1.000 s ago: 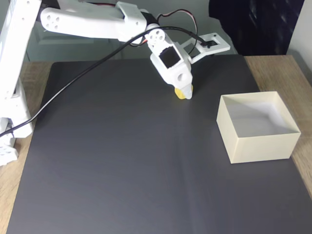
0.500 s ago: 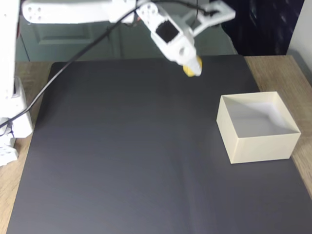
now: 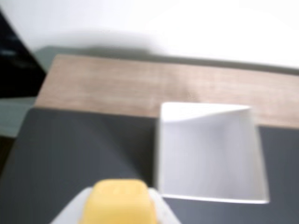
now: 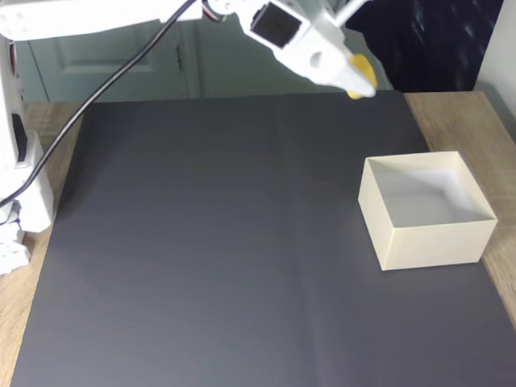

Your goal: Grasp a cube block and put it in the white box.

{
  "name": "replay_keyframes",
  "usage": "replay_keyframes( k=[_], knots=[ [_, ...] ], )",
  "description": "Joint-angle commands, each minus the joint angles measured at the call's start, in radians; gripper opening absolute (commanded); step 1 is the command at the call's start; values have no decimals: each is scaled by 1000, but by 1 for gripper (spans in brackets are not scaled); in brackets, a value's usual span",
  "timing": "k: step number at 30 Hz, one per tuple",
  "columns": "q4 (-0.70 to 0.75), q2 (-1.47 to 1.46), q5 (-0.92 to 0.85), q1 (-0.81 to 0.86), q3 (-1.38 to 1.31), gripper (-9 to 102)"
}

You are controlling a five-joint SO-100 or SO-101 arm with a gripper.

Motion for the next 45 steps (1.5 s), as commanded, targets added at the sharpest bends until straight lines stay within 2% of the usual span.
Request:
replay_keyframes(
  k=[1,8,21,37,40,45],
  knots=[
    [-58,43,8,61,-41,0],
    [-140,-20,12,135,-84,0],
    [-259,-178,35,167,-127,0],
    [-276,-307,54,206,-229,0],
    [-281,-311,54,207,-233,3],
    [-278,-319,54,206,-233,23]
  ],
)
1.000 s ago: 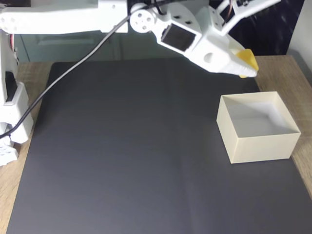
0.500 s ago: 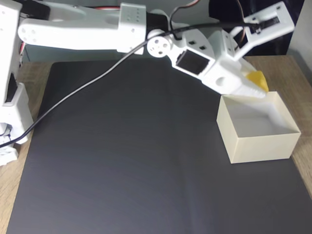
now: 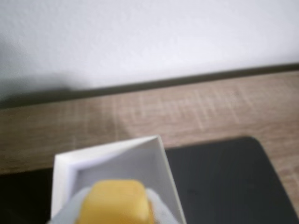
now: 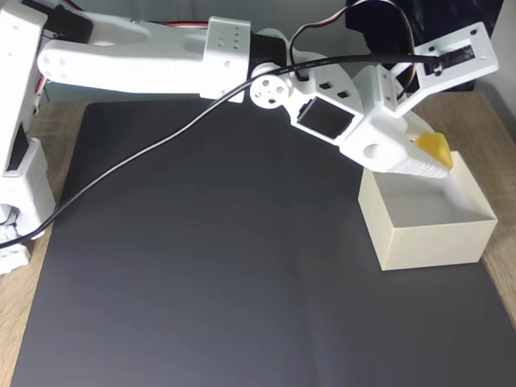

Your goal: Grasp a cube block and put it in the white box.

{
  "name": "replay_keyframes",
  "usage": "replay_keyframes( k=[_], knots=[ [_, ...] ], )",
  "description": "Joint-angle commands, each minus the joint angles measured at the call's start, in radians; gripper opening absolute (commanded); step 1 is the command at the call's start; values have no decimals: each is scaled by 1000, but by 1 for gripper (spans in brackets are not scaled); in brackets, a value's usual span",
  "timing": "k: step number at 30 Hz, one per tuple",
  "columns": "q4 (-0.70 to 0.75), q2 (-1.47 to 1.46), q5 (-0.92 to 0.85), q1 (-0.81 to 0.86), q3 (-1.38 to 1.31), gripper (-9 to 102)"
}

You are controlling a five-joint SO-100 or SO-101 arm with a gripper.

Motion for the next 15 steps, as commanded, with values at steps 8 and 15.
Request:
replay_keyframes(
  k=[8,15],
  knots=[
    [2,-8,2,8,-84,34],
    [86,46,-2,-14,-64,18]
  ],
)
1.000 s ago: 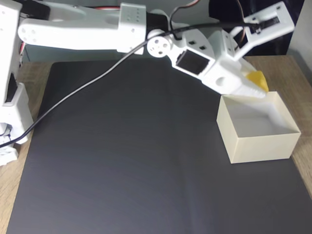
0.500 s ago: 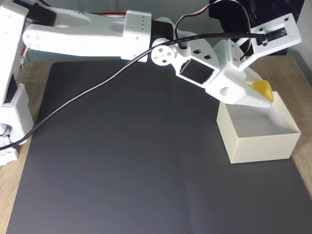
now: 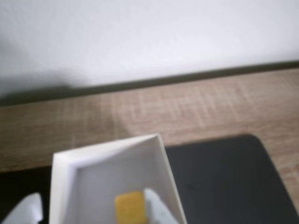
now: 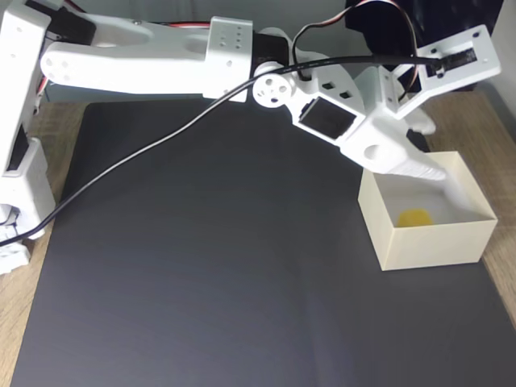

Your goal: Grasp a cube block and put it in the white box.

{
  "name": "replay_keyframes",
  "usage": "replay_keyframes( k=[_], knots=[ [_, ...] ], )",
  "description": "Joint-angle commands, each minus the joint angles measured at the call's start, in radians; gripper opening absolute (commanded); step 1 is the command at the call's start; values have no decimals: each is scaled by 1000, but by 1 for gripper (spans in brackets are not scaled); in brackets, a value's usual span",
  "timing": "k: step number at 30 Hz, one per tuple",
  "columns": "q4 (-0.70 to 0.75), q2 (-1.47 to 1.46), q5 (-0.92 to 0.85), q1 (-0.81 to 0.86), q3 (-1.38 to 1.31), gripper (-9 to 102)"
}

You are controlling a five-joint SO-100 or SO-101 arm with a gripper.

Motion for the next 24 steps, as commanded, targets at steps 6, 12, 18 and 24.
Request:
replay_keyframes(
  k=[6,12,18,24],
  knots=[
    [80,193,-5,-74,72,4],
    [81,403,-21,-140,299,0],
    [48,650,-26,-193,592,0],
    [-14,887,-29,-229,890,0]
  ],
)
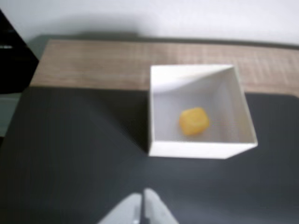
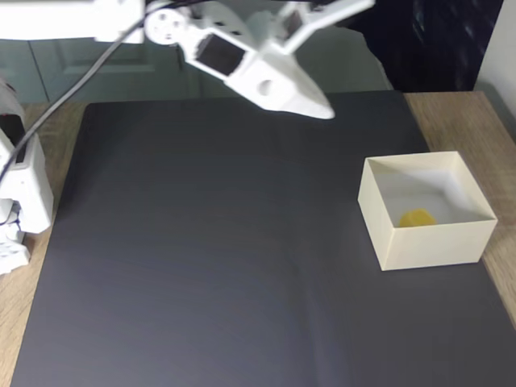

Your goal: Grasp a cube block and put it in the white box.

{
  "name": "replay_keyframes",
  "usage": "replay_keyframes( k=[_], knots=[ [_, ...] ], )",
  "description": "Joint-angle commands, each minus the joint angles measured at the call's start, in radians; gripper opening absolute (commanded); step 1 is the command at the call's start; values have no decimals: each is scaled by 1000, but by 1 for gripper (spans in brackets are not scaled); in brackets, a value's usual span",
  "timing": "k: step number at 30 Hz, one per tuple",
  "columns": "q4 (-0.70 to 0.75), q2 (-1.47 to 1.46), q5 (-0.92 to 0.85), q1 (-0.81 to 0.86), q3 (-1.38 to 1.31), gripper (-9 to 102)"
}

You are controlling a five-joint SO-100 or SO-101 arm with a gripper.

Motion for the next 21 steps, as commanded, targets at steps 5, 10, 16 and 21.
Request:
replay_keyframes(
  k=[5,10,16,21],
  knots=[
    [-55,291,0,-25,281,0],
    [-87,462,6,-12,466,0],
    [-98,653,14,-8,643,0],
    [-71,811,12,0,753,0]
  ],
)
